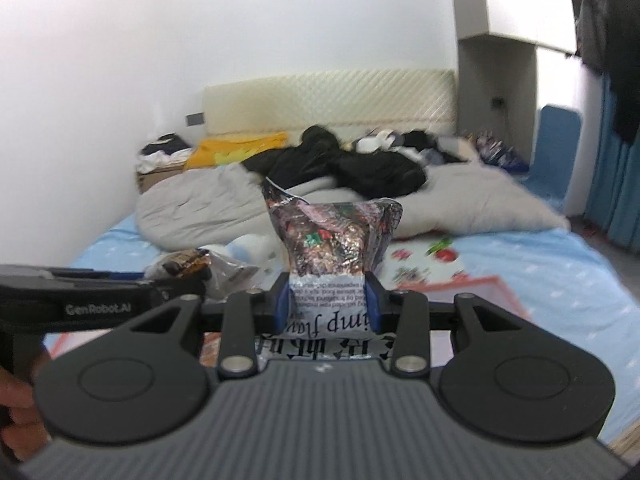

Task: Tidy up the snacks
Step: 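Lift both held bags and carry them toward the deep pink box, then open both tools to drop the bags into the deep pink box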

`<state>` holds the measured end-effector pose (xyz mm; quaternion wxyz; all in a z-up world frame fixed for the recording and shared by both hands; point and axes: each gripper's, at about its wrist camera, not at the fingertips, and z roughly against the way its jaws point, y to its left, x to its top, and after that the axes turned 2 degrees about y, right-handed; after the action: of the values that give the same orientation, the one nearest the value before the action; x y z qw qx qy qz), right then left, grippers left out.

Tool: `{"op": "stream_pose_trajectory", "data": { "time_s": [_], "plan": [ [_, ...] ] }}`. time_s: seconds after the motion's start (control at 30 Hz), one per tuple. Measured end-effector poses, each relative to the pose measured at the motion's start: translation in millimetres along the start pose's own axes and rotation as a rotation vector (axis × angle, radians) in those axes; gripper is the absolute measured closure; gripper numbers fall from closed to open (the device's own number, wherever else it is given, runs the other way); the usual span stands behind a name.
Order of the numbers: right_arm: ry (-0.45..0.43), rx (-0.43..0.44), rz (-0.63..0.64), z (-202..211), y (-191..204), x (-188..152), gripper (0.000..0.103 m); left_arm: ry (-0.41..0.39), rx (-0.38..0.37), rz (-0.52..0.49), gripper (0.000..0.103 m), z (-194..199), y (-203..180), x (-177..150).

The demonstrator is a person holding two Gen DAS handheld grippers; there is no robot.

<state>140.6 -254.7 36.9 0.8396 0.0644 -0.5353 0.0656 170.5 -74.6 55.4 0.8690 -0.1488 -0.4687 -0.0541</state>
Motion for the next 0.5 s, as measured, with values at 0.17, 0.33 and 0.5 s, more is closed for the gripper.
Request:
{"op": "stream_pose_trajectory", "data": {
  "time_s": [0.17,0.33,0.5],
  "plan": [
    [0.006,-0.041,-0.041,-10.9,-38.8,5.5,0.063,0.021,-0.045,-0.051,0.059,-37.1,-36.4,19.8],
    [0.043,-0.096,-0.089,-33.5,-80.0,-3.6,0.063,0.087,-0.083,-0.074,0.059,-92.3,-63.0,23.3],
    [0.13,-0.144,-0.146,-62.6,-113.1,-30.5,0.063,0.208,-0.11,-0.08,0.059,-160.0,-76.3,7.5]
  ]
}}
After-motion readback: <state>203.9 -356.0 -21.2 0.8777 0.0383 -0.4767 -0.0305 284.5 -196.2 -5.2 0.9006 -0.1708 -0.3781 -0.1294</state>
